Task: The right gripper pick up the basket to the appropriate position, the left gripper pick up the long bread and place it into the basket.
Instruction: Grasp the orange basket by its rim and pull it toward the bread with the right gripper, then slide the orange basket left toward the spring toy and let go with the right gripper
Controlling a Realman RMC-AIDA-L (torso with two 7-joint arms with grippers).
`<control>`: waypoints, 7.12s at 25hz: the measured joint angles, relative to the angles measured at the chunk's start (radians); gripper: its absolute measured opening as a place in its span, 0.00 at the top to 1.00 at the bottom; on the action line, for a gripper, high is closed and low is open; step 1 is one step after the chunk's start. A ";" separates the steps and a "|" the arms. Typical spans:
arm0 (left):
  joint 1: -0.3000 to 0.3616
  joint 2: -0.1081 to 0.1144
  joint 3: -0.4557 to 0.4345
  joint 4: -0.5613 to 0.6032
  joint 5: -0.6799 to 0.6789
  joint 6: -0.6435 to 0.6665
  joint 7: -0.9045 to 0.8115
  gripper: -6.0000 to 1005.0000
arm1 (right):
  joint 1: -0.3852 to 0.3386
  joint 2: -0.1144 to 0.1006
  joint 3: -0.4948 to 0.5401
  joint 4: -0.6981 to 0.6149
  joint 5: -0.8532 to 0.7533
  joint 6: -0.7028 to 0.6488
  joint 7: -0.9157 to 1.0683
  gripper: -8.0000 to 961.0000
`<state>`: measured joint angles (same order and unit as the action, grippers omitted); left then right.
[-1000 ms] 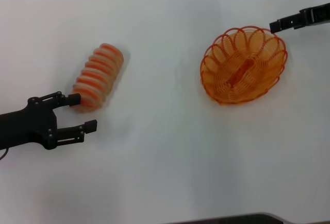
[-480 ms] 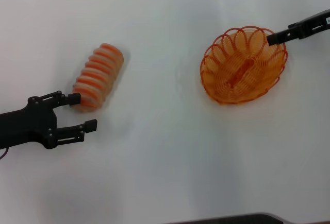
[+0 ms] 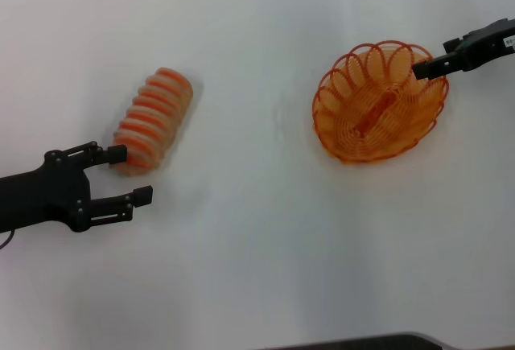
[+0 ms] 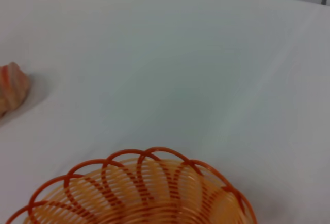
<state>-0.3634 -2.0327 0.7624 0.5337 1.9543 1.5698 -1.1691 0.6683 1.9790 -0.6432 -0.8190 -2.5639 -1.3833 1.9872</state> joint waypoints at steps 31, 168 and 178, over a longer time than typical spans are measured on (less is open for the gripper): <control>-0.003 -0.001 0.002 0.000 0.000 -0.006 0.001 0.17 | -0.004 0.058 -0.002 0.066 0.000 0.173 -0.087 0.35; -0.012 -0.055 -0.017 0.088 0.001 -0.224 0.008 0.16 | 0.006 0.115 -0.260 0.160 0.291 0.279 0.292 0.92; -0.016 -0.060 -0.015 0.091 0.006 -0.236 0.008 0.16 | 0.001 0.116 -0.277 0.136 0.291 0.287 0.279 0.92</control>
<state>-0.3793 -2.0931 0.7471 0.6248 1.9602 1.3341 -1.1612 0.6696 2.0950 -0.9200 -0.6834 -2.2733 -1.0964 2.2666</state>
